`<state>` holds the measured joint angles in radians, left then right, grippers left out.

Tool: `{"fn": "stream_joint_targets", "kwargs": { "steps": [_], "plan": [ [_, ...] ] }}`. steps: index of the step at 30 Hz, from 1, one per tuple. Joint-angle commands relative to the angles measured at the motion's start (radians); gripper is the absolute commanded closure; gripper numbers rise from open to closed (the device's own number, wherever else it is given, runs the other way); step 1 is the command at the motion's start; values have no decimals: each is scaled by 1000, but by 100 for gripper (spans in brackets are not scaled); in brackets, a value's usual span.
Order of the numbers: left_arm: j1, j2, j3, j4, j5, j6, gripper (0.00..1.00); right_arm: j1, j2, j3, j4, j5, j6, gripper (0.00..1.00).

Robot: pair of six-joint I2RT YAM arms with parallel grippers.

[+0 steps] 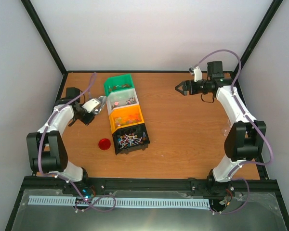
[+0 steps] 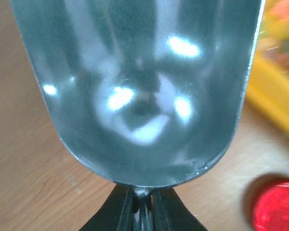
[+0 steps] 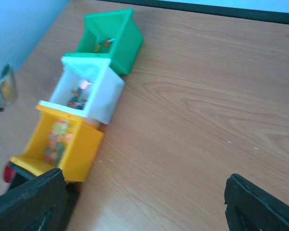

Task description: Pack the candies

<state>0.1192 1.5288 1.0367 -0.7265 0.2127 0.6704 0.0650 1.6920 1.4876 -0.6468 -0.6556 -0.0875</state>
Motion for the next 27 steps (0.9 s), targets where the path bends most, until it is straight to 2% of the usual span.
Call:
{"fn": "stream_joint_targets", "kwargs": {
  "steps": [1, 8, 14, 19, 23, 27],
  "plan": [
    [-102, -71, 76, -176, 130, 137, 99, 75, 37, 67, -55, -130, -19, 14],
    [-333, -89, 184, -302, 177, 169, 97, 214, 39, 104, -149, -218, -196, 19],
    [-535, -76, 205, -336, 172, 187, 97, 284, 56, 159, -232, -300, -374, 30],
    [-628, -49, 239, -343, 154, 187, 97, 357, 85, 181, -314, -302, -452, 38],
    [-656, -28, 280, -364, 157, 193, 97, 418, 86, 143, -316, -261, -487, 45],
    [-671, -21, 306, -369, 158, 191, 97, 453, 95, 123, -304, -214, -506, 48]
  ]
}}
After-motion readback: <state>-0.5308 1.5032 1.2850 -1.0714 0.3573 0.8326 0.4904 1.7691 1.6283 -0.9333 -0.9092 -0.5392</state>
